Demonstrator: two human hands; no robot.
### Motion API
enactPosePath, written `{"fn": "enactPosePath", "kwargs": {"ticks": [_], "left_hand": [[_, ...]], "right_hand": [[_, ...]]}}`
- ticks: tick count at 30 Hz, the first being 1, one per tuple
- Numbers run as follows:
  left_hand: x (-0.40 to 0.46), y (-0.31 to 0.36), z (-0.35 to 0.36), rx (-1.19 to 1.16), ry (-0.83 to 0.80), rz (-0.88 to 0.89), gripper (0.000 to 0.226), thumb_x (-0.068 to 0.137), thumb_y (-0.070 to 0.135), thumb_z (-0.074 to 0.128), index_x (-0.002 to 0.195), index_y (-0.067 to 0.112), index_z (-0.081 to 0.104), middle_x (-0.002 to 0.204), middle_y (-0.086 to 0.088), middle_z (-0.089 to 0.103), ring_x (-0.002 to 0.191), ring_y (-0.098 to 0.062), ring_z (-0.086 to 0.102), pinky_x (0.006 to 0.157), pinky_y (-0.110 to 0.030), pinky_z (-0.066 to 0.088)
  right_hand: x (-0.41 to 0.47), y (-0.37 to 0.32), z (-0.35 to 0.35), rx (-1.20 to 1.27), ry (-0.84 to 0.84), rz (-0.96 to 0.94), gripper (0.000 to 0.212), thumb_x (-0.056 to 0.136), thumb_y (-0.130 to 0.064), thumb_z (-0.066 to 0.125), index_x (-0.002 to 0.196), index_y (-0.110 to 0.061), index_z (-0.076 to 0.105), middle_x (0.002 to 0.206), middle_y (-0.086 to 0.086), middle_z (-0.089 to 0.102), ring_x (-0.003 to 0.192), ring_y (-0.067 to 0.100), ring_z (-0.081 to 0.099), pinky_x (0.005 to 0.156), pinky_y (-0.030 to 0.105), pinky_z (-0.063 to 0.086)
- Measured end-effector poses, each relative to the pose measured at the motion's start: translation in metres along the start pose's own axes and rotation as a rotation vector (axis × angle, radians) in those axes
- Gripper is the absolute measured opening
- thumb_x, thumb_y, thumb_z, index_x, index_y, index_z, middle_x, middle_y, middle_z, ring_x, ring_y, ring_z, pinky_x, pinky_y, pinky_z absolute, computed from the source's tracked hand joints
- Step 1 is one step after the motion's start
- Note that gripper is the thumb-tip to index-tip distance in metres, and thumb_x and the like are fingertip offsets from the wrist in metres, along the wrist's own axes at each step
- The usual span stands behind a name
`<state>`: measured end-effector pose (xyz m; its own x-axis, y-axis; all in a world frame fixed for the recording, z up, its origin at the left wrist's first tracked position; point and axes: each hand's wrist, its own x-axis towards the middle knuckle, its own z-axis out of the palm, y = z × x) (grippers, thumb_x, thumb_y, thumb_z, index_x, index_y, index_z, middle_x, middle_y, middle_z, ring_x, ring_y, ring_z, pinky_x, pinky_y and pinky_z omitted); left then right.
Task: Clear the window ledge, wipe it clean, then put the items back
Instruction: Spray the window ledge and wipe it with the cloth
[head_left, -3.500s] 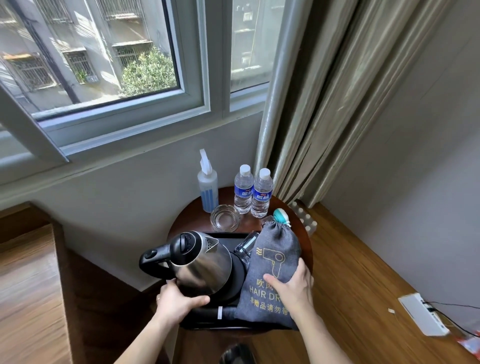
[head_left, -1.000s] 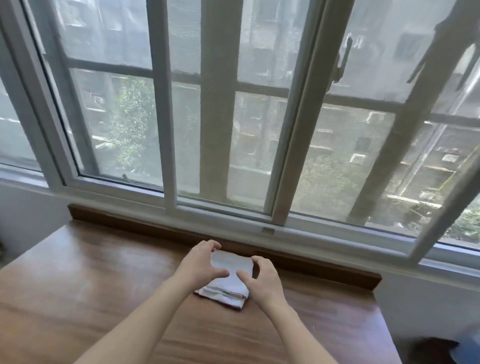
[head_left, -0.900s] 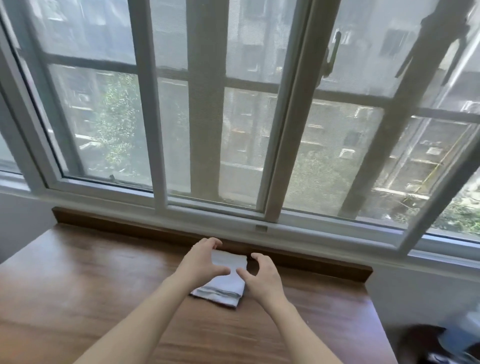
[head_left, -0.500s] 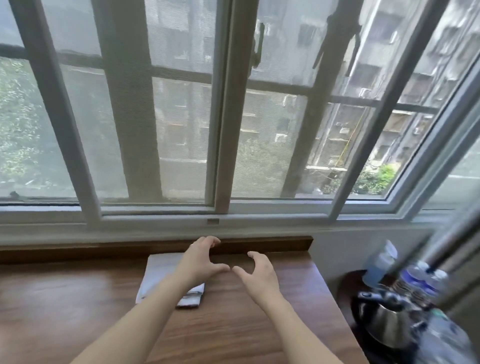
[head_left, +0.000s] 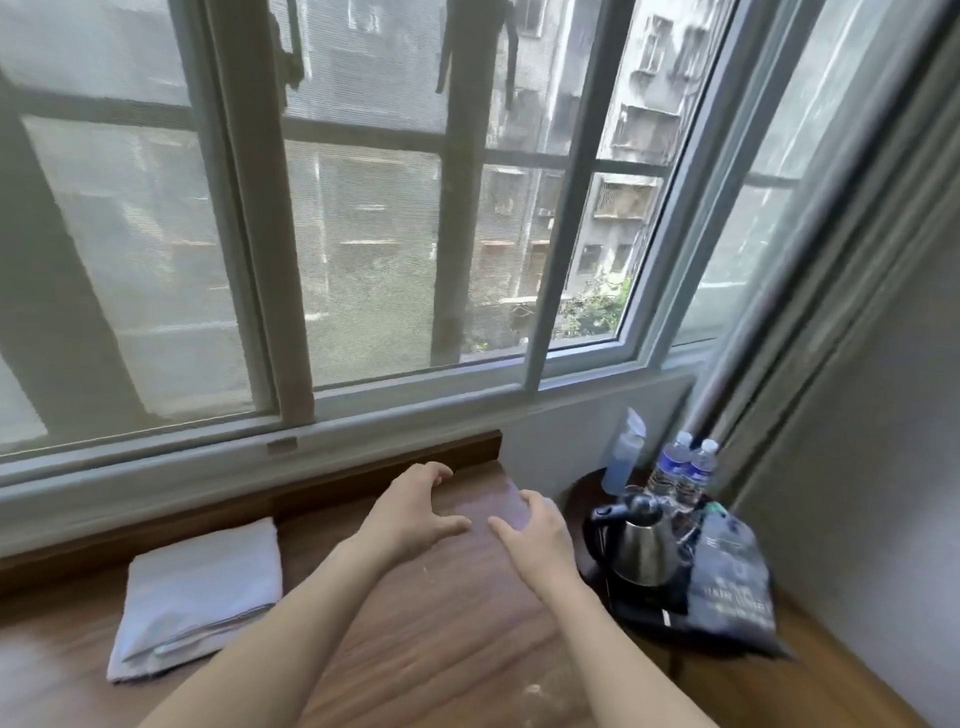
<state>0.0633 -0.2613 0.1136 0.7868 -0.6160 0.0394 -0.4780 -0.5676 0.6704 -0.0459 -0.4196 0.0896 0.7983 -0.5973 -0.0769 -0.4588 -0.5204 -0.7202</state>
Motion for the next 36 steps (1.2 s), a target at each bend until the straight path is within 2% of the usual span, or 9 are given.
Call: {"fn": "enactPosePath", "kwargs": {"ticks": [4, 8, 11, 18, 23, 27, 36], "left_hand": [[0.027, 0.031, 0.039, -0.012, -0.046, 0.024, 0.073, 0.073, 0.047, 0.078, 0.135, 0.024, 0.047, 0.129, 0.008, 0.051, 0.121, -0.009, 0.048, 0.096, -0.022, 0.039], [0.066, 0.062, 0.079, -0.038, -0.082, 0.017, 0.074, 0.073, 0.045, 0.078, 0.136, 0.022, 0.047, 0.132, 0.006, 0.051, 0.123, -0.01, 0.048, 0.099, -0.023, 0.038], [0.1, 0.083, 0.11, -0.067, -0.103, -0.023, 0.075, 0.072, 0.045, 0.078, 0.136, 0.022, 0.047, 0.133, 0.005, 0.051, 0.126, -0.01, 0.047, 0.102, -0.025, 0.039], [0.185, 0.115, 0.173, -0.092, -0.107, -0.095, 0.068, 0.075, 0.043, 0.076, 0.133, 0.021, 0.048, 0.132, 0.004, 0.052, 0.126, -0.009, 0.047, 0.102, -0.022, 0.036], [0.232, 0.123, 0.203, -0.094, -0.1, -0.155, 0.064, 0.076, 0.045, 0.075, 0.131, 0.024, 0.049, 0.129, 0.007, 0.051, 0.125, -0.007, 0.047, 0.102, -0.022, 0.036], [0.259, 0.123, 0.217, -0.109, -0.078, -0.186, 0.063, 0.075, 0.046, 0.074, 0.13, 0.028, 0.048, 0.127, 0.012, 0.05, 0.124, -0.005, 0.046, 0.102, -0.023, 0.036], [0.277, 0.105, 0.225, -0.139, -0.024, -0.25, 0.061, 0.076, 0.044, 0.076, 0.129, 0.031, 0.049, 0.122, 0.019, 0.048, 0.116, 0.001, 0.046, 0.099, -0.017, 0.034]], "right_hand": [[0.02, 0.034, -0.03, 0.017, 0.044, 0.056, 0.074, 0.088, -0.048, 0.068, 0.148, -0.016, 0.04, 0.144, 0.001, 0.045, 0.132, 0.018, 0.043, 0.11, 0.035, 0.039], [0.063, 0.072, -0.065, -0.001, 0.076, 0.085, 0.074, 0.087, -0.044, 0.069, 0.147, -0.013, 0.04, 0.145, 0.006, 0.046, 0.134, 0.023, 0.042, 0.111, 0.037, 0.037], [0.108, 0.1, -0.092, -0.029, 0.092, 0.115, 0.074, 0.088, -0.043, 0.069, 0.147, -0.011, 0.04, 0.146, 0.007, 0.046, 0.136, 0.024, 0.041, 0.111, 0.036, 0.033], [0.23, 0.165, -0.139, -0.081, 0.126, 0.179, 0.072, 0.086, -0.043, 0.071, 0.142, -0.008, 0.044, 0.14, 0.011, 0.05, 0.13, 0.03, 0.044, 0.111, 0.04, 0.035], [0.307, 0.201, -0.154, -0.125, 0.141, 0.231, 0.07, 0.084, -0.04, 0.073, 0.138, -0.004, 0.047, 0.133, 0.017, 0.052, 0.125, 0.036, 0.047, 0.108, 0.042, 0.036], [0.355, 0.221, -0.158, -0.13, 0.148, 0.264, 0.06, 0.084, -0.037, 0.074, 0.126, -0.001, 0.051, 0.127, 0.02, 0.054, 0.118, 0.039, 0.049, 0.103, 0.045, 0.039], [0.418, 0.256, -0.151, -0.174, 0.116, 0.313, 0.054, 0.091, -0.033, 0.066, 0.126, 0.005, 0.049, 0.129, 0.027, 0.051, 0.119, 0.044, 0.05, 0.098, 0.045, 0.039]]}}
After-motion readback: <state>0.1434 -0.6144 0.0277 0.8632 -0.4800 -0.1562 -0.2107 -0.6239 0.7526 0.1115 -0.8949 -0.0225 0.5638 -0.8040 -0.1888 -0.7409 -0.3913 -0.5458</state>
